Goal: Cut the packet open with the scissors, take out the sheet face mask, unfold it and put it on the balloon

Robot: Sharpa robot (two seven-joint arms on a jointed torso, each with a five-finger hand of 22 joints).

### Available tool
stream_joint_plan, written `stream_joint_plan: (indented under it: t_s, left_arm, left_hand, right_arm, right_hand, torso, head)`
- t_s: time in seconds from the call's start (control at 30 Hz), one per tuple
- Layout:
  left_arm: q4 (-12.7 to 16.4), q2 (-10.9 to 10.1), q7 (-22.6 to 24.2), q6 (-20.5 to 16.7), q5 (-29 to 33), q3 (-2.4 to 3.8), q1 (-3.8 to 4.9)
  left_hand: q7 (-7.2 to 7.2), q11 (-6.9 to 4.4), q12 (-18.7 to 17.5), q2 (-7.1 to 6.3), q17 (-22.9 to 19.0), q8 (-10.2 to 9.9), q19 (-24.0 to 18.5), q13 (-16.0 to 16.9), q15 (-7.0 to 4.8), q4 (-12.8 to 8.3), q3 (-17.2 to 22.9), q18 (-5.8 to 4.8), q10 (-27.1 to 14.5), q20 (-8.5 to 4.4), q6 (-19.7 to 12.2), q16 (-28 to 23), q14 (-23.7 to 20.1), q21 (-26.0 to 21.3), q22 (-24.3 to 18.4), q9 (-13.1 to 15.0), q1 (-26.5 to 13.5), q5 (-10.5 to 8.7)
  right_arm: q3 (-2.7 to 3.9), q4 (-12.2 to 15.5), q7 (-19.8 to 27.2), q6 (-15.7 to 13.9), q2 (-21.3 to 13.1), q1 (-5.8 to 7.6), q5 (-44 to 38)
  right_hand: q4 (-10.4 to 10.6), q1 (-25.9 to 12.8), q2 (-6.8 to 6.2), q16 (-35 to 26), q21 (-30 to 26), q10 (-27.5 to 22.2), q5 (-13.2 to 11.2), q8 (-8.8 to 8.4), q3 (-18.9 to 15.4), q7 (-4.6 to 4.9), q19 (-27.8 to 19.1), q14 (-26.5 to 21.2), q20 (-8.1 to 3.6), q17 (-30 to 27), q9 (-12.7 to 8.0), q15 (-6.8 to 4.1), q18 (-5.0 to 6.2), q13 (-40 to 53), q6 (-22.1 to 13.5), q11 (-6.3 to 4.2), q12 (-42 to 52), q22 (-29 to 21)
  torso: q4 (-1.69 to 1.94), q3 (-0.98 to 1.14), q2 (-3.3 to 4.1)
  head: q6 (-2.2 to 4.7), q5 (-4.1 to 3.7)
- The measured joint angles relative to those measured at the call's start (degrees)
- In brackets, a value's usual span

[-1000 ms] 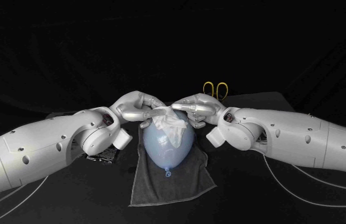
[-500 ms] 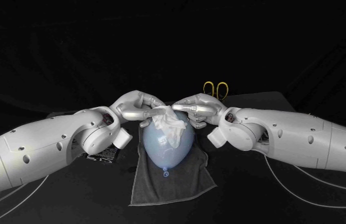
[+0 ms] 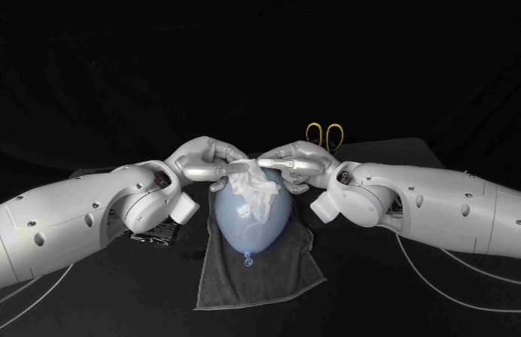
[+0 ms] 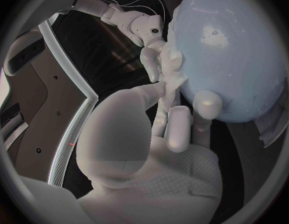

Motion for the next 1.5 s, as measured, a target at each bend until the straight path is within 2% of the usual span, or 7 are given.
stream_joint_plan:
  t_s: [0.2,0.3,0.4,0.53,0.83,1.13,1.5]
  left_arm:
    - [0.0,0.0,-0.09,0.0,0.08,0.0,0.0]
    - [0.0,0.0,-0.11,0.0,0.11,0.0,0.0]
    - [0.0,0.0,-0.13,0.0,0.13,0.0,0.0]
    - [0.0,0.0,-0.14,0.0,0.15,0.0,0.0]
    - [0.01,0.0,-0.15,0.0,0.18,0.0,0.0]
    - [0.09,-0.01,-0.14,-0.03,-0.13,0.0,0.0]
    - [0.49,-0.33,0.16,-0.42,-0.86,0.01,0.01]
  left_hand:
    - [0.0,-0.19,0.0,-0.01,0.0,0.0,0.0,0.0,0.0,0.0,0.0,0.0,0.23,0.0,0.0,0.0,0.0,0.0,0.02,0.03,0.0,0.0]
    - [0.0,-0.19,0.0,-0.08,0.0,0.0,0.0,0.0,0.0,0.0,0.0,0.0,0.24,0.0,0.0,-0.01,0.0,0.0,0.14,0.05,-0.08,0.0]
    - [0.0,-0.18,0.0,-0.09,0.0,0.0,0.0,0.0,0.0,0.0,0.0,0.0,0.24,0.0,-0.01,-0.01,0.0,0.0,0.16,0.07,-0.08,0.0]
    - [-0.01,-0.17,0.0,-0.39,0.0,0.0,0.0,0.0,0.0,-0.27,0.27,0.01,0.25,0.0,-0.01,-0.01,0.0,-0.01,0.16,0.33,-0.38,0.0]
    - [-0.01,-0.09,0.0,-0.54,-0.01,-0.01,0.0,0.05,0.0,-0.33,0.32,0.01,0.33,0.0,-0.02,-0.02,-0.01,-0.01,0.15,0.33,-0.53,-0.01]
    - [0.29,-0.08,-0.01,-0.62,-0.04,-0.18,0.0,0.05,0.0,-0.71,0.41,0.0,0.33,0.0,-0.63,-0.07,-0.01,-0.02,-0.39,0.64,-0.6,-0.02]
    - [0.72,0.59,-0.98,-1.28,-2.68,-1.43,-1.75,-0.55,0.93,-1.32,-0.24,0.0,-1.45,0.71,-1.94,-0.08,-0.94,-1.64,-3.38,0.88,-1.72,0.0]
  right_arm:
    - [0.0,-0.1,-0.01,-0.17,0.21,0.0,0.0]
    - [0.01,-0.09,-0.04,-0.3,0.26,0.01,-0.04]
    - [0.01,-0.06,-0.08,-0.56,0.26,0.01,-0.1]
    - [0.02,0.03,-0.11,-1.01,0.24,0.01,-0.23]
    - [0.02,0.67,-0.15,-2.21,-0.09,0.02,-0.83]
    - [0.02,1.95,-0.15,-3.45,-0.8,0.01,-1.06]
    - [0.02,3.24,-0.09,-4.53,-1.54,0.0,-0.38]
  right_hand:
    - [-0.4,0.25,-0.23,0.17,0.0,0.0,0.0,-0.22,0.11,-0.01,0.0,0.0,0.0,0.0,-0.07,0.0,-0.01,0.03,0.0,0.0,-0.01,0.02]
    - [-1.13,1.96,0.58,0.17,0.22,-0.01,0.0,-0.19,0.83,-0.22,-0.01,0.0,0.0,0.0,-0.1,0.0,-0.02,0.04,1.21,0.0,0.44,0.03]
    - [-2.35,3.94,2.09,0.17,0.47,-0.09,0.0,1.16,2.02,-1.26,0.0,-0.04,-0.02,0.0,0.37,-0.09,-0.03,0.04,3.53,-0.56,1.12,0.03]
    - [-4.79,6.29,3.25,0.17,1.31,0.12,-0.13,3.2,3.9,-2.14,0.22,0.05,-0.88,-0.01,1.64,-1.29,-0.29,0.04,5.27,-1.54,2.65,0.03]
    - [-6.55,5.5,3.49,0.13,1.99,-0.08,-0.34,6.66,8.53,-2.46,0.31,-0.08,-1.37,-0.05,2.31,-1.57,-0.31,0.01,5.08,-1.75,3.55,0.02]
    - [-6.92,3.33,3.54,-0.04,1.99,0.11,-0.36,8.05,10.32,-2.74,0.12,0.12,-1.57,-0.04,2.31,-1.79,-0.33,0.01,4.37,-1.96,3.56,-0.01]
    - [-6.93,2.83,3.47,0.17,1.98,0.1,-0.47,8.71,11.11,-2.84,0.11,0.12,-1.56,0.0,2.32,-1.78,-0.33,0.04,3.84,-1.97,3.55,0.02]
  torso:
    - [0.01,-0.03,0.03]
    - [0.03,-0.03,0.03]
    - [0.02,-0.03,0.03]
    - [0.01,-0.01,0.03]
    - [-0.03,0.03,0.03]
    - [-0.02,0.02,0.03]
    - [-0.03,0.0,0.03]
  head:
    - [-0.1,-0.01]
    - [-0.13,-0.01]
    - [-0.16,-0.01]
    - [-0.21,0.03]
    - [-0.29,0.04]
    - [-0.35,-0.04]
    - [-0.24,0.01]
